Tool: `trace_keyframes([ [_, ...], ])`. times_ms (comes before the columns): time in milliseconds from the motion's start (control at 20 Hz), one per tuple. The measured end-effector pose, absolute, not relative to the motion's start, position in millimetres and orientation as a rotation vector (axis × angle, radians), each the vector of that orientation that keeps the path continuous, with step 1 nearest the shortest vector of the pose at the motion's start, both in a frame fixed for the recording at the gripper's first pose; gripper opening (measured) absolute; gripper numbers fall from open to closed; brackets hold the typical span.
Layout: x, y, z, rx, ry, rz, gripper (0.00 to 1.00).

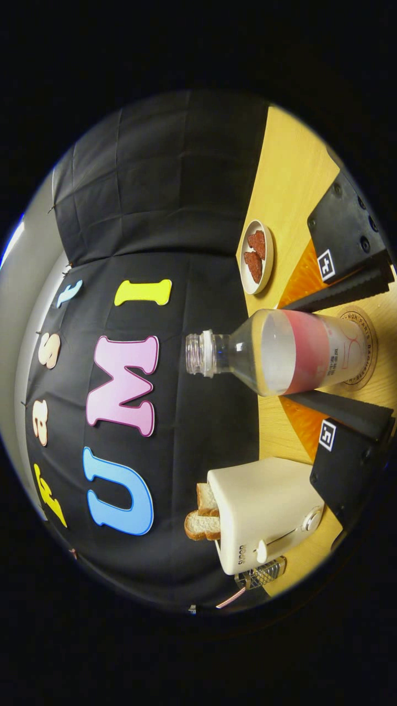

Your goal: Take the bottle from table, then pour the juice into the cup, finally place the bottle on the coaster

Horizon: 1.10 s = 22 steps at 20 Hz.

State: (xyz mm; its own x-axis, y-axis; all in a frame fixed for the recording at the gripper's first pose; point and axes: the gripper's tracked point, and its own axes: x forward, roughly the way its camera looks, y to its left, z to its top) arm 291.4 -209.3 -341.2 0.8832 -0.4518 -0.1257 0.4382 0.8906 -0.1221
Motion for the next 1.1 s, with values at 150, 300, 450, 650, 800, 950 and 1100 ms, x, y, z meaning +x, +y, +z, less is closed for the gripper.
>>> trace_keyframes([
  [150,290.5,-207.1,-341.2,-0.094,0.156,-0.455,0.77],
  [300,282.5,-206.1,-336.7,-0.087,0.167,-0.460,0.91],
  [450,276.2,-204.9,-328.7,-0.101,0.162,-0.450,1.00],
  [650,258.8,-192.6,-310.8,-0.126,0.149,-0.404,0.99],
  [800,242.2,-177.4,-285.5,-0.128,0.122,-0.374,0.99],
  [950,221.1,-156.6,-253.1,-0.099,0.104,-0.321,0.99],
  [1100,192.4,-154.2,-209.5,-0.091,0.085,-0.300,0.96],
])
